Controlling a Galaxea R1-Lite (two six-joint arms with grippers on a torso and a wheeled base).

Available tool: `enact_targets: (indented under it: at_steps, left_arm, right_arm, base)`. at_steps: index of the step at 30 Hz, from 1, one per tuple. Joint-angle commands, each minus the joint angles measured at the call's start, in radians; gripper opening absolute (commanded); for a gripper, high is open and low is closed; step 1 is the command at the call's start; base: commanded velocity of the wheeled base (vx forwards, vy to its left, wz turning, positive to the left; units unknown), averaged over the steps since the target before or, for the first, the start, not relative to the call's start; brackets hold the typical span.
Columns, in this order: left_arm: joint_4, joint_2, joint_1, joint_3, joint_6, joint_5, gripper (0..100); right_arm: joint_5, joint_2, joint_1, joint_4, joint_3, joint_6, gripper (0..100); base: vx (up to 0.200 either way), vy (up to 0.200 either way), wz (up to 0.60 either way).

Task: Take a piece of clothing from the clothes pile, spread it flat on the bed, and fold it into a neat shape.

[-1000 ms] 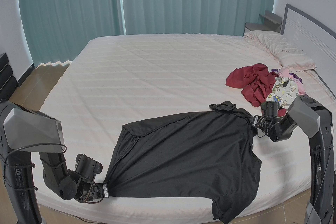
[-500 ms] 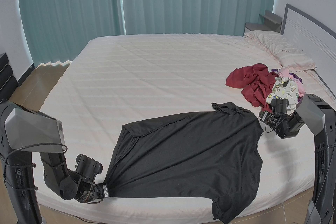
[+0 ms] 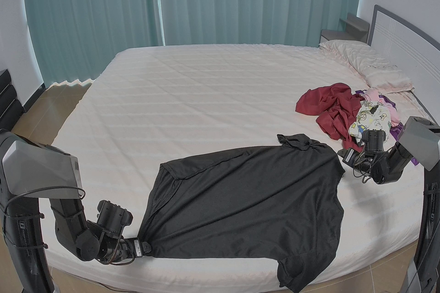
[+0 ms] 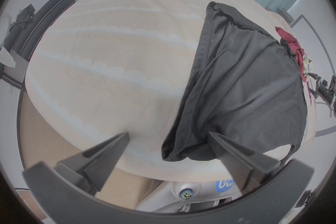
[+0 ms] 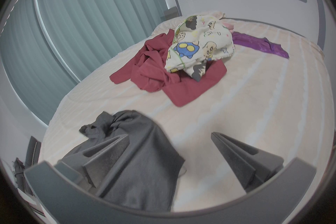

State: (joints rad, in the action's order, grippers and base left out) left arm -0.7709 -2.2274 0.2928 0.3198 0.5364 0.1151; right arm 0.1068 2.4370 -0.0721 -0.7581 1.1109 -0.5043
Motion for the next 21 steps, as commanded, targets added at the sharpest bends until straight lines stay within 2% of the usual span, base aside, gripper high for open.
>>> enact_targets:
  at_steps: [1,4,5,6,11,18,19,21]
  left_arm:
    - [-0.011,0.13,-0.024,-0.013,0.001,-0.057,100]
    - [-0.011,0.177,-0.038,-0.016,0.001,-0.087,100]
    - [-0.011,0.241,-0.063,-0.013,0.002,-0.134,100]
    - [-0.01,0.256,-0.069,-0.011,0.002,-0.144,100]
    - [-0.013,0.287,-0.087,0.008,0.01,-0.178,100]
    - [-0.016,0.276,-0.087,0.018,0.016,-0.213,100]
    - [-0.015,0.269,-0.087,0.024,0.03,-0.213,100]
    - [-0.015,0.258,-0.086,0.028,0.048,-0.216,100]
  right_arm:
    - [-0.076,-0.187,0.012,-0.015,-0.232,-0.05,100]
    - [-0.09,-0.225,0.014,-0.015,-0.287,-0.051,100]
    - [-0.101,-0.276,0.018,-0.017,-0.356,-0.068,100]
    - [-0.101,-0.289,0.025,-0.021,-0.375,-0.085,100]
    - [-0.121,-0.345,0.055,-0.033,-0.459,-0.289,100]
    - [-0.213,-0.381,0.063,-0.099,-0.591,-0.319,100]
    - [-0.26,-0.383,0.063,-0.153,-0.638,-0.321,100]
    - [-0.28,-0.38,0.063,-0.201,-0.671,-0.321,100]
  base:
    - [0.0,0.0,0.0]
    - [0.0,0.0,0.0]
    - [0.0,0.0,0.0]
    - [0.0,0.0,0.0]
    - [0.0,0.0,0.0]
    - [0.0,0.0,0.0]
    - [0.0,0.0,0.0]
    - [0.0,0.0,0.0]
